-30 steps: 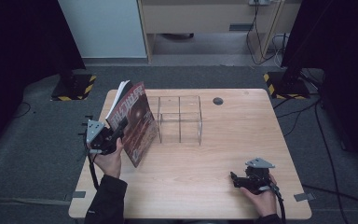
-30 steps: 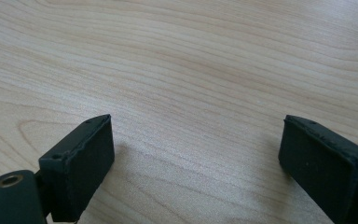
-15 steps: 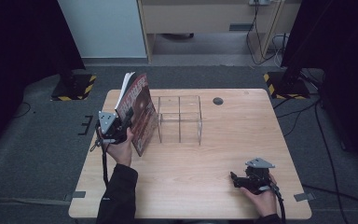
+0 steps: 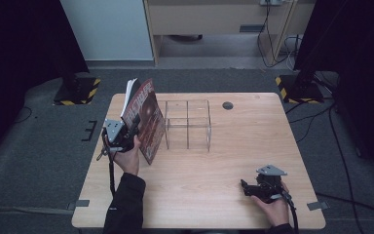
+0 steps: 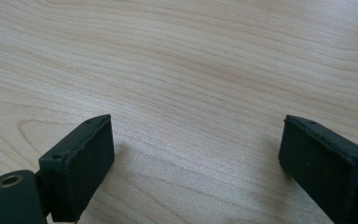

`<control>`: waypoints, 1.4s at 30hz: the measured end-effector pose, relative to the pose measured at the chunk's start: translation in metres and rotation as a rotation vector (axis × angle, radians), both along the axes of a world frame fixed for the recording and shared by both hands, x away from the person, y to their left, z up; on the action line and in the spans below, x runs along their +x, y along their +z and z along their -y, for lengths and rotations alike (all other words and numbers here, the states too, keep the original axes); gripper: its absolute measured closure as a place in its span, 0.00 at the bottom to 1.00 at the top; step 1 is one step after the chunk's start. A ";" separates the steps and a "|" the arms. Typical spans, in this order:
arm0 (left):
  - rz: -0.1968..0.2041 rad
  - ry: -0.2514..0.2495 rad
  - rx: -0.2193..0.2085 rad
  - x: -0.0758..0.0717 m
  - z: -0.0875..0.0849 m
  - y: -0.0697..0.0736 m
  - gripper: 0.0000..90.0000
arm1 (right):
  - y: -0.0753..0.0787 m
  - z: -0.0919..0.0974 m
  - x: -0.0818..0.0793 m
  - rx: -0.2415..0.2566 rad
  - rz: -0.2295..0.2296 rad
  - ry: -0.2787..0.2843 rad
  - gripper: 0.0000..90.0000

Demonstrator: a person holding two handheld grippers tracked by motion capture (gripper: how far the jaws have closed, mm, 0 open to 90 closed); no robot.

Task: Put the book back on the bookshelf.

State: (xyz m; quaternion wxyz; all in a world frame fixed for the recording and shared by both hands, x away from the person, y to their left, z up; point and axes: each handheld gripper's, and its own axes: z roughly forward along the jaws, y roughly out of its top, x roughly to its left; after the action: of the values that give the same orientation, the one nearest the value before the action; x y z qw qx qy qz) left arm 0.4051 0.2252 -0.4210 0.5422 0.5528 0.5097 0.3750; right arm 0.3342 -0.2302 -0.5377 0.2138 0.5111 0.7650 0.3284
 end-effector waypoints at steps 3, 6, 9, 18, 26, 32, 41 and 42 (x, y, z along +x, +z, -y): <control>-0.010 0.000 0.011 0.000 -0.002 0.000 0.89 | 0.000 0.000 0.000 0.000 0.000 0.000 0.12; -0.015 -0.005 0.024 0.000 -0.003 -0.001 0.88 | 0.000 0.000 0.000 0.000 0.000 0.000 0.12; -0.017 -0.004 0.032 0.000 -0.003 -0.001 0.86 | 0.000 0.000 0.000 0.000 0.000 0.000 0.12; -0.014 -0.002 0.052 -0.004 -0.006 0.001 0.77 | 0.000 0.000 0.000 0.000 0.000 0.000 0.12; -0.011 -0.013 0.059 -0.020 -0.012 0.005 0.48 | 0.000 0.000 0.000 0.000 0.000 0.002 0.12; -0.039 -0.055 0.033 -0.038 -0.019 0.006 0.38 | 0.000 0.000 0.000 0.000 0.000 0.001 0.12; -0.120 -0.114 0.039 -0.074 -0.036 -0.012 0.32 | 0.000 0.000 0.000 0.000 0.000 0.002 0.12; -0.154 -0.125 0.048 -0.081 -0.039 -0.021 0.31 | 0.000 0.000 0.000 0.000 0.000 0.002 0.12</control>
State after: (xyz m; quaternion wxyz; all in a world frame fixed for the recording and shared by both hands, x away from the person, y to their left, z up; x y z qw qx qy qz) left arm 0.3241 0.2638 -0.4424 0.5105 0.6235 0.5051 0.3090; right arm 0.3342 -0.2303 -0.5377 0.2134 0.5106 0.7654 0.3285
